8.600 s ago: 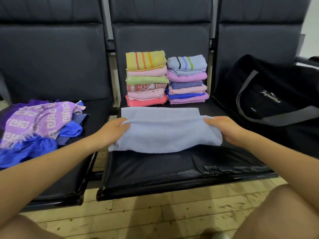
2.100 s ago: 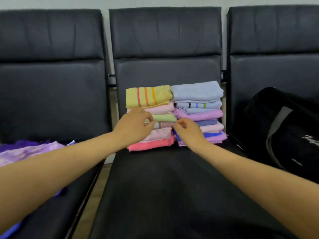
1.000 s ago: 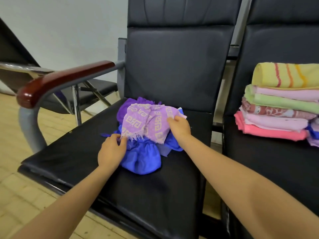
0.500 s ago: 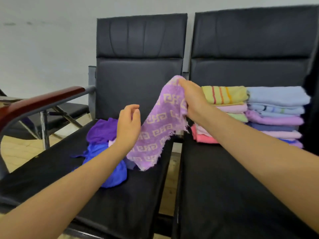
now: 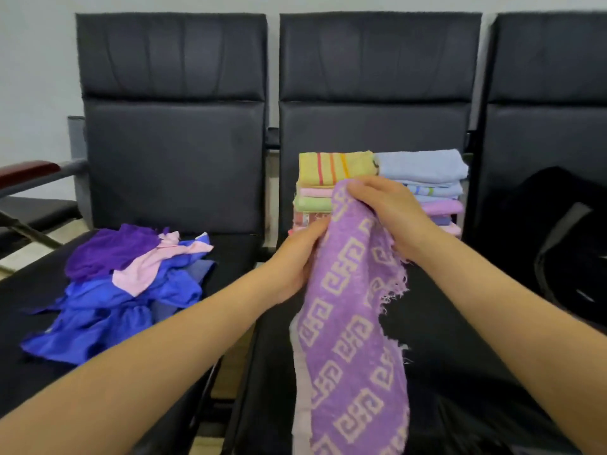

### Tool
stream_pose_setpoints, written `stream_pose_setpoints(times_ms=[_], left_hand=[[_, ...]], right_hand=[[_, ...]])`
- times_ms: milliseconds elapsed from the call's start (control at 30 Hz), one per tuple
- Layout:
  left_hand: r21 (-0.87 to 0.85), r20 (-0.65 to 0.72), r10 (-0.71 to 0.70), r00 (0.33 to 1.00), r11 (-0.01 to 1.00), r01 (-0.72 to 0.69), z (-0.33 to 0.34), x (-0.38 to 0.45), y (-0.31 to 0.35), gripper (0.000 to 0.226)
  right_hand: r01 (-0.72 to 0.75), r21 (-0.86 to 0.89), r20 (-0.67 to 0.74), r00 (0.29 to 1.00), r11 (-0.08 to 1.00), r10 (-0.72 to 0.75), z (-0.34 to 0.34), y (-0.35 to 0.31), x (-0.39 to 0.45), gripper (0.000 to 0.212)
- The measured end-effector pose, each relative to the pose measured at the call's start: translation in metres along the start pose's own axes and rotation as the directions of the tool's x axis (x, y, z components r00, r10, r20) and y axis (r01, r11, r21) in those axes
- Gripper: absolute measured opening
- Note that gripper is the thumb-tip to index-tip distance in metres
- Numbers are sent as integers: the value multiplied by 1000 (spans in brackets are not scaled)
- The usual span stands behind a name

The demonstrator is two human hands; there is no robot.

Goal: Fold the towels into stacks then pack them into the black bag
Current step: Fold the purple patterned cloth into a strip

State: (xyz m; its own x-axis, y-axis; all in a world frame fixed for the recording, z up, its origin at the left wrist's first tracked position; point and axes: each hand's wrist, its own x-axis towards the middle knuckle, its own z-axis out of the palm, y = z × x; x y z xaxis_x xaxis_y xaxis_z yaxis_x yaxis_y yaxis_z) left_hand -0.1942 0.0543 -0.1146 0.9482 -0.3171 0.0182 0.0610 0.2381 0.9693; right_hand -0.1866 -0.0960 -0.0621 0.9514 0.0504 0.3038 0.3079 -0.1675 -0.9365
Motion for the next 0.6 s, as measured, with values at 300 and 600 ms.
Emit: stream_pose_setpoints(times_ms=[300,600], left_hand=[[271,11,-137,990,954,129,-20,-2,-43,11],[675,7,-310,951,703,224,-20,3,-68,38]], right_hand=[[-144,-421,55,981,896,184,-47,109,-31,23],[-231,-403,-34,971,886,238,-69,127,-41,24]])
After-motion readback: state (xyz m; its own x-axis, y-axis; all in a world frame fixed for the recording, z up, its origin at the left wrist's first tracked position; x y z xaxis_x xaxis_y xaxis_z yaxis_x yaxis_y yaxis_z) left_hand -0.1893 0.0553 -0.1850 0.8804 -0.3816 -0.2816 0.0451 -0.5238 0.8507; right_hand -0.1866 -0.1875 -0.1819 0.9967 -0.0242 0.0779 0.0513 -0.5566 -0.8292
